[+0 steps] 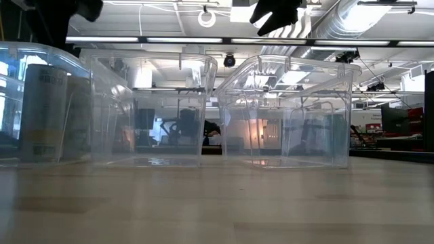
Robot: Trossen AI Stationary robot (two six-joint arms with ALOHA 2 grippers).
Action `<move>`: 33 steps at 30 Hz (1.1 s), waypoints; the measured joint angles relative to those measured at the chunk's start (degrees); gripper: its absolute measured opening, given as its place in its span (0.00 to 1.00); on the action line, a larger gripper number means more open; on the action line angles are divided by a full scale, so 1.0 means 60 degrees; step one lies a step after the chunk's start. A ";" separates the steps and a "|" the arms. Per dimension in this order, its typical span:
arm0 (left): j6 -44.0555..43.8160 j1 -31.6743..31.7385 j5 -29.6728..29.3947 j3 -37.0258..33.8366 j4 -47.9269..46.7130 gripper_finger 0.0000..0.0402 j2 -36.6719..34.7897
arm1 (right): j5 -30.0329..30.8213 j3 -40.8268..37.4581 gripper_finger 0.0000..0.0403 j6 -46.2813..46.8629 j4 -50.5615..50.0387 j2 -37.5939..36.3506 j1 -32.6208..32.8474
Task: Sort soda cans
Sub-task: Put the white-pink soda can into the center transparent container
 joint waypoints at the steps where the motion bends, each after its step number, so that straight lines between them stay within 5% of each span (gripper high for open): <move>1: 0.0079 0.0020 -0.0015 0.0218 -0.0027 0.87 -0.0007 | 0.0000 0.0000 0.86 0.0000 0.0000 0.0000 0.0000; 7: 0.1011 -0.0672 0.2242 0.1450 0.0839 0.87 -0.0099 | 0.0000 0.0000 0.86 0.0022 -0.0044 0.0000 0.0000; 12: -0.0287 -0.2612 0.2822 0.2050 0.0748 0.87 0.0085 | 0.0002 0.0000 0.86 0.0142 -0.0055 0.0000 0.0000; 23: -0.1435 -0.8171 0.1951 0.2029 0.1511 0.87 0.2194 | 0.0122 0.0000 0.86 0.0777 -0.0055 0.0000 -0.0177; 33: -0.2079 -0.9787 0.0680 0.2026 0.1577 0.87 0.3246 | 0.0408 0.0000 0.86 0.1104 -0.0058 0.0000 -0.0434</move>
